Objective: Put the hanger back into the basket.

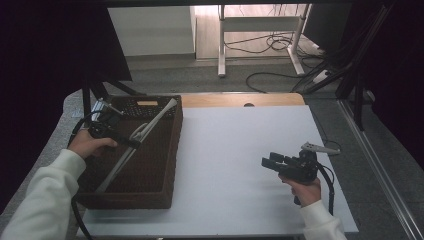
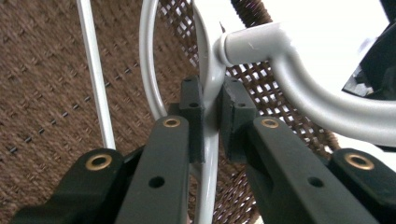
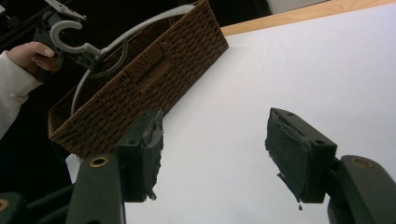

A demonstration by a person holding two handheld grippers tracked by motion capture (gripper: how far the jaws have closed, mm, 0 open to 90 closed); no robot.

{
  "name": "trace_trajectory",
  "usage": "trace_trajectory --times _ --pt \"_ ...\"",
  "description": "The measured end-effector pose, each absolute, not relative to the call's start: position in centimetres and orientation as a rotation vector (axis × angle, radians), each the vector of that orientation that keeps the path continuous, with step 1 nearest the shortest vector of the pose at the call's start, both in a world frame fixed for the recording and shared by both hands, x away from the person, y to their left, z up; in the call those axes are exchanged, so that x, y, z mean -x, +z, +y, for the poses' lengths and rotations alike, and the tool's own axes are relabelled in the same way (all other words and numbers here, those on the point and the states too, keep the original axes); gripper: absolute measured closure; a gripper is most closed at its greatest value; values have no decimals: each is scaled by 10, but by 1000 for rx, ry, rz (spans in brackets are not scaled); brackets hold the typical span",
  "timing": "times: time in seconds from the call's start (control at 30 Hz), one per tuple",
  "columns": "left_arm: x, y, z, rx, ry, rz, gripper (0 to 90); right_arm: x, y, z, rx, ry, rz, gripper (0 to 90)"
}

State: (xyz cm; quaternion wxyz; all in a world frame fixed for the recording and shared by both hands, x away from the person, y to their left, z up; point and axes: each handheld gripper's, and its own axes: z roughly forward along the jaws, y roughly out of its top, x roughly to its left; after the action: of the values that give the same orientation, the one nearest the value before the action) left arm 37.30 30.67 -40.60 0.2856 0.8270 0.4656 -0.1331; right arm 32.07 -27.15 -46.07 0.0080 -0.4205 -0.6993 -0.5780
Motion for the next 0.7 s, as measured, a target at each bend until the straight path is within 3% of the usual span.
trace_trajectory --times 0.37,0.7 --pt "-378 -431 302 -2264 -352 1308 795 -321 -462 -271 1315 -1802 -2189 370" --pt "-379 -444 297 -2283 -333 1346 726 -321 -461 -273 1318 -1807 -2183 370"
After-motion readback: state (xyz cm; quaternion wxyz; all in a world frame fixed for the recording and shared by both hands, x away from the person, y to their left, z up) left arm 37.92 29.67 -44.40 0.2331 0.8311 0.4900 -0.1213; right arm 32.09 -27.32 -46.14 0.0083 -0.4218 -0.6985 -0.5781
